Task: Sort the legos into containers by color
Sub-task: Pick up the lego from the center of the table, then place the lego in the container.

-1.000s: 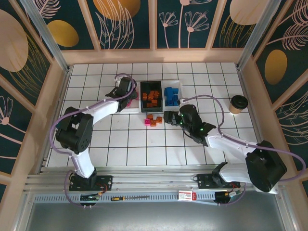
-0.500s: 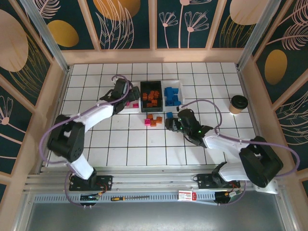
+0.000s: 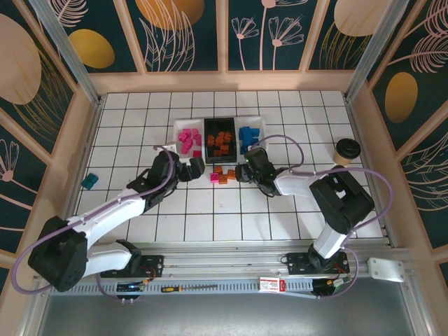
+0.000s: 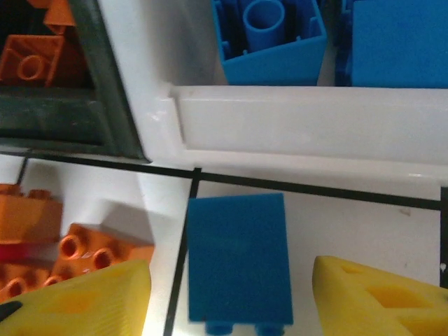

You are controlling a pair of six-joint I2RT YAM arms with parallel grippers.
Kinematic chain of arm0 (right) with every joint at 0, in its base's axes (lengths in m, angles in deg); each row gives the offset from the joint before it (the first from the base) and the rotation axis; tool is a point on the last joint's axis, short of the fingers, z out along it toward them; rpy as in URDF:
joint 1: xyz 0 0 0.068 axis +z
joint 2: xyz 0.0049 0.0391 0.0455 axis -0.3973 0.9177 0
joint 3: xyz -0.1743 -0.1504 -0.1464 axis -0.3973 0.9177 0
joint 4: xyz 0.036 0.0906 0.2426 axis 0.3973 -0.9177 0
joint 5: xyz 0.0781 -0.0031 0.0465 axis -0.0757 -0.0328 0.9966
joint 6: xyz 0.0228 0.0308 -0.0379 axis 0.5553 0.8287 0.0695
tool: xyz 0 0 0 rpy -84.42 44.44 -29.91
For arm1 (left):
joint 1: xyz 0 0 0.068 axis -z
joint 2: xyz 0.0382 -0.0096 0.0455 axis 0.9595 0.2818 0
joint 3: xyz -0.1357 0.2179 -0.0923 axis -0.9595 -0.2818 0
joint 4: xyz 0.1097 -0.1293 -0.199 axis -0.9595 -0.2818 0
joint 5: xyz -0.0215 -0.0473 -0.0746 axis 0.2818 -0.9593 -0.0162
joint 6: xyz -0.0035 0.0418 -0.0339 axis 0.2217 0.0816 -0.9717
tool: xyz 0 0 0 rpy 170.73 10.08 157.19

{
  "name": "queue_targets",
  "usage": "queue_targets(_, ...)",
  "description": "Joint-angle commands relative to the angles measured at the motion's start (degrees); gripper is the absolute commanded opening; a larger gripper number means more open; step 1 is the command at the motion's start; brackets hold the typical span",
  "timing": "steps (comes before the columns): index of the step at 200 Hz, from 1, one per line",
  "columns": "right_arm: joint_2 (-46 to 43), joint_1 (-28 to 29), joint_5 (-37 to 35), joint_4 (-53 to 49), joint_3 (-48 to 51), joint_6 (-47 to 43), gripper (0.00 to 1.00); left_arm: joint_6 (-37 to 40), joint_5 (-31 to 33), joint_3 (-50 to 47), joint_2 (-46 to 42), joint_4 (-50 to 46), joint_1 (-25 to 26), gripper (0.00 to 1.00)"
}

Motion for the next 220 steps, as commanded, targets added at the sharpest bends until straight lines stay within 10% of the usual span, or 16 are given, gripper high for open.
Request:
queue_targets(1, 2.05, -1.0, -2.45, 0.35, -2.42, -1.75, 0.6, -2.4, -1.42, -2.73, -4.01, 1.59, 0.09, 0.99)
queue_targets(63, 0.02, -0.52, 2.75, 1.73, 0.2, -2.54, 0.22, -2.33, -0.52, -5.97, -5.08, 0.84, -0.01, 0.99)
queue_targets(145, -24.65, 0.8, 6.76, -2.77, 5.85, -2.86, 0.14, -2.58, -2.01, -8.27, 0.19, 4.23, 0.05, 0.99)
queue_targets(220, -2.4, -6.26, 3.94, 0.29, -14.1, -4.95, 0.15, -3.56, -2.76, -9.57, -2.18, 3.99, 0.06, 0.99)
